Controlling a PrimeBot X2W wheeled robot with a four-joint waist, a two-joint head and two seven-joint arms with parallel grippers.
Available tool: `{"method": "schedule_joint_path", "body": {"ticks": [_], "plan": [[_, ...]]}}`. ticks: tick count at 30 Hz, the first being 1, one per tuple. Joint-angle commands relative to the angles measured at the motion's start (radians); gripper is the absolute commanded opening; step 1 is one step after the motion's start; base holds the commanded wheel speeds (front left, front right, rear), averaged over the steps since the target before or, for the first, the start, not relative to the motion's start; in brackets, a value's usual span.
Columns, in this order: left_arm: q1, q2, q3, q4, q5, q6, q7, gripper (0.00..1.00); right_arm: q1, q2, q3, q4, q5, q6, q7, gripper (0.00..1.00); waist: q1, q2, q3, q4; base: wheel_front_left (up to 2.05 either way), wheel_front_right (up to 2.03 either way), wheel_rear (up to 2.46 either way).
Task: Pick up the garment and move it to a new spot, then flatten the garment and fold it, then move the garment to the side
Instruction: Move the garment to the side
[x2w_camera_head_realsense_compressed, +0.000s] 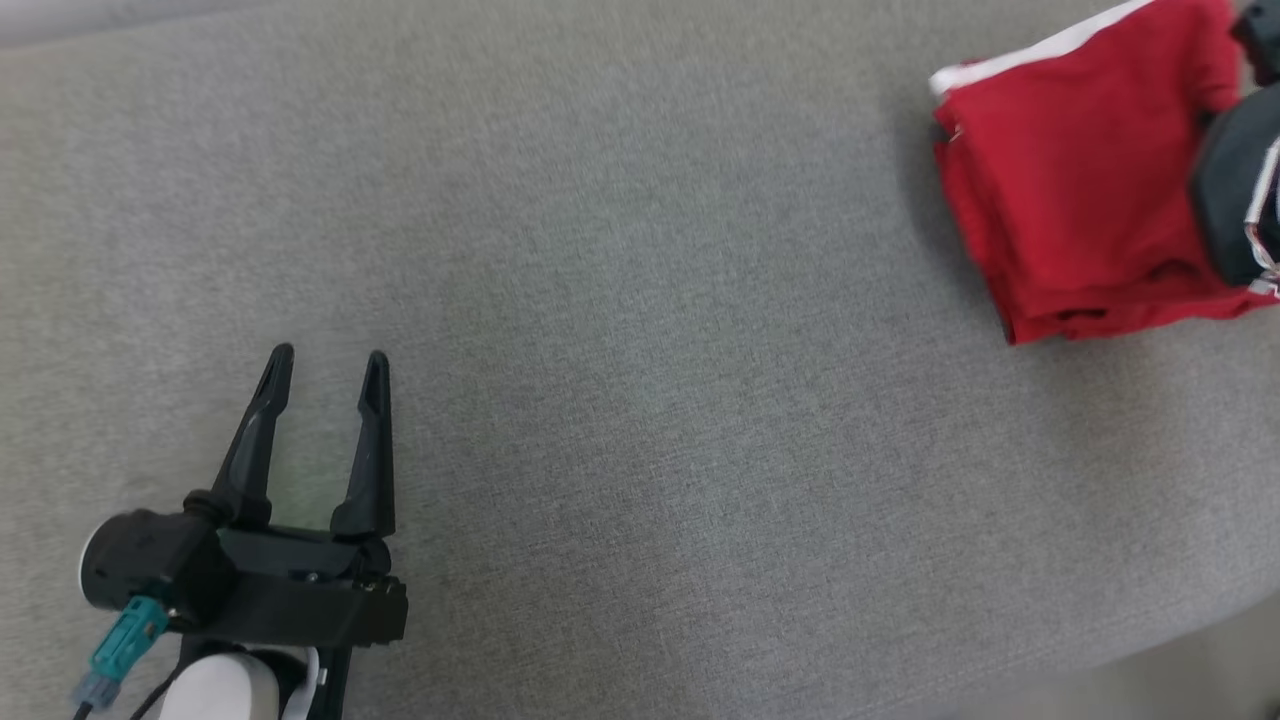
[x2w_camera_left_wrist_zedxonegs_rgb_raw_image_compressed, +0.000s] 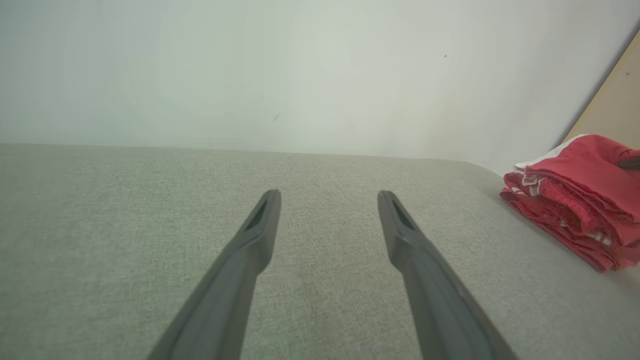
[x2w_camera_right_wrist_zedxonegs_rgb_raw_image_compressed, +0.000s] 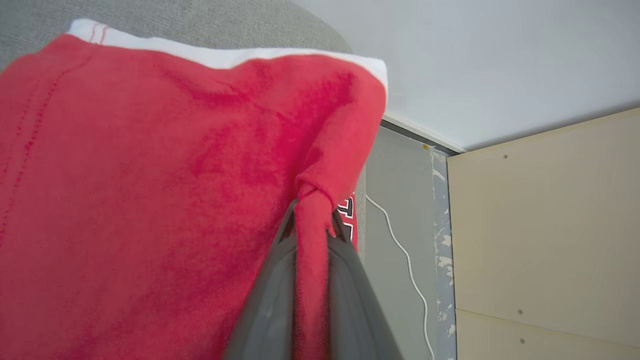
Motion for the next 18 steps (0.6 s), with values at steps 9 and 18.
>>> {"method": "schedule_joint_path", "body": {"ticks": [9,18], "plan": [[-0.062,0.04,-0.052,-0.005,-0.003,0.002,0.0,1.0,0.027,-0.042,-0.113,0.137,-0.17,-0.003,-0.135,0.77,-0.0002,-0.0002,0.094,0.033,0.0,0.0,0.0],[-0.044,0.03,-0.056,0.013,-0.008,0.002,0.0,1.0,0.059,-0.005,-0.255,0.197,-0.339,-0.003,-0.391,1.0,-0.0002,-0.0002,0.033,0.075,0.0,0.0,0.0]]}}
